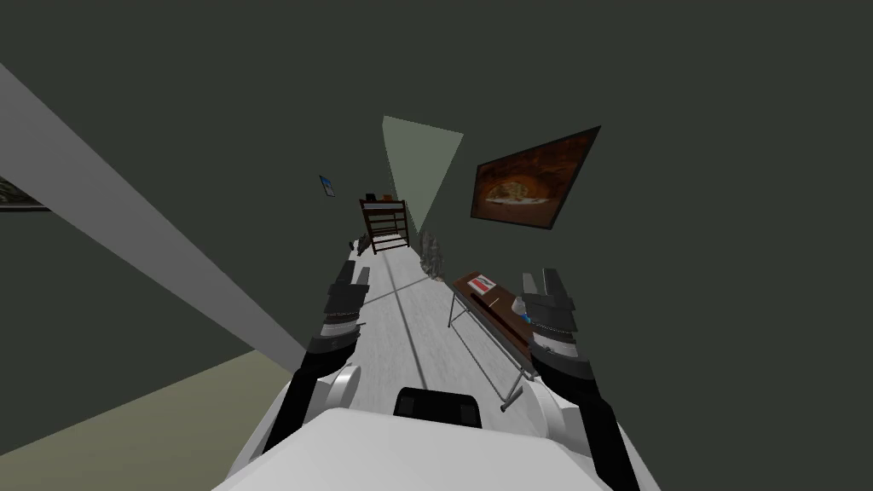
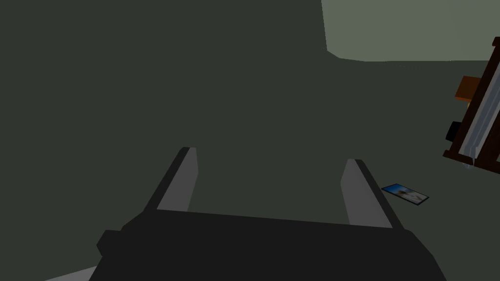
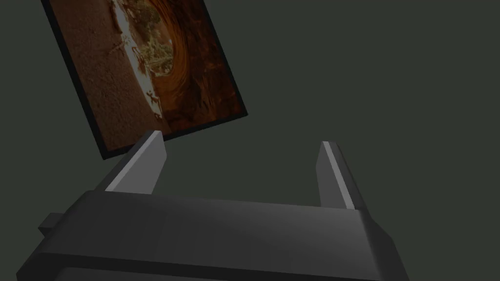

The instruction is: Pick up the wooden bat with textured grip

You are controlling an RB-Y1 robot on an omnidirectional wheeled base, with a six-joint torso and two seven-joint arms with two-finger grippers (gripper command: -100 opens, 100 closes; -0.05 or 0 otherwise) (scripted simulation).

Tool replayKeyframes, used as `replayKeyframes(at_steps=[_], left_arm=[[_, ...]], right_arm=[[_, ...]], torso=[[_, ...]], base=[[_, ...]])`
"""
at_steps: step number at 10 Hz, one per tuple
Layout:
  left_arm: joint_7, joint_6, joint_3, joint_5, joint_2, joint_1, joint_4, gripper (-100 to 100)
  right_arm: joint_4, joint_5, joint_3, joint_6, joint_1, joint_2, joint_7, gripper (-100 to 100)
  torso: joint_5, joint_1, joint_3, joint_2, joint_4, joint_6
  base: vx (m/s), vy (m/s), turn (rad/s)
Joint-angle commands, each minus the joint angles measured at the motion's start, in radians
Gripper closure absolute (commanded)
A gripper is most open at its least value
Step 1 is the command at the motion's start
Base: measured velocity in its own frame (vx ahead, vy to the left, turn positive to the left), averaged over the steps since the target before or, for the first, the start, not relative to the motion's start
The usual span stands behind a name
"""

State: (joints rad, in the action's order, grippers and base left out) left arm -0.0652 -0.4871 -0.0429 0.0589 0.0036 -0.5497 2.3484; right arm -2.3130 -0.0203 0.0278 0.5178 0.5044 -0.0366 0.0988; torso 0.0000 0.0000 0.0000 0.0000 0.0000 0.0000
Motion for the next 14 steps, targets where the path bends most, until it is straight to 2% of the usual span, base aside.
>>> replayKeyframes(at_steps=[1, 4, 7, 8, 10, 11, 12, 13, 14], left_arm=[[0.0, 0.0, 0.0, 0.0, 0.0, 0.0, 0.0, 0], [0.0, 0.0, 0.0, 0.0, 0.0, 0.0, 0.0, 0], [0.0, 0.0, 0.0, 0.0, 0.0, 0.0, 0.0, 0], [0.0, 0.0, 0.0, 0.0, 0.0, 0.0, 0.0, 0], [0.0, 0.0, 0.0, 0.0, 0.0, 0.0, 0.0, 0], [0.0, 0.0, 0.0, 0.0, 0.0, 0.0, 0.0, 0], [0.0, 0.0, 0.0, 0.0, 0.0, 0.0, 0.0, 0], [0.0, 0.0, 0.0, 0.0, 0.0, 0.0, 0.0, 0], [0.0, 0.0, 0.0, 0.0, 0.0, 0.0, 0.0, 0]], right_arm=[[0.031, -0.002, 0.001, -0.009, 0.003, -0.049, 0.009, -100], [0.101, -0.005, 0.012, -0.027, 0.01, -0.131, 0.03, -100], [0.197, -0.009, 0.04, -0.051, 0.019, -0.228, 0.062, -100], [0.197, -0.009, 0.04, -0.051, 0.019, -0.244, 0.062, -100], [0.265, -0.012, 0.067, -0.067, 0.026, -0.309, 0.09, -100], [0.272, -0.012, 0.067, -0.067, 0.026, -0.326, 0.09, -100], [0.313, -0.013, 0.083, -0.076, 0.03, -0.364, 0.105, -100], [0.313, -0.013, 0.083, -0.076, 0.03, -0.369, 0.105, -100], [0.342, -0.014, 0.1, -0.084, 0.034, -0.407, 0.122, -100]], torso=[[0.0, 0.0, 0.0, 0.0, 0.0, 0.0], [0.0, 0.001, -0.002, -0.004, -0.001, 0.0], [0.0, 0.002, -0.003, -0.005, -0.001, 0.0], [0.001, 0.002, -0.003, -0.005, -0.001, 0.0], [0.0, 0.002, -0.003, -0.004, -0.001, 0.0], [0.0, 0.002, -0.003, -0.006, -0.001, 0.0], [0.001, 0.002, -0.003, -0.005, -0.001, 0.0], [0.0, 0.001, -0.003, -0.004, -0.001, 0.0], [0.0, 0.001, -0.002, -0.003, -0.001, 0.0]], base=[[0.024, 0.014, -0.004], [0.05, 0.03, -0.001], [0.071, 0.041, 0.017], [0.055, 0.028, 0.002], [0.072, 0.037, 0.035], [0.065, 0.029, 0.015], [0.06, 0.015, 0.034], [0.048, 0.016, 0.023], [0.069, 0.021, 0.042]])
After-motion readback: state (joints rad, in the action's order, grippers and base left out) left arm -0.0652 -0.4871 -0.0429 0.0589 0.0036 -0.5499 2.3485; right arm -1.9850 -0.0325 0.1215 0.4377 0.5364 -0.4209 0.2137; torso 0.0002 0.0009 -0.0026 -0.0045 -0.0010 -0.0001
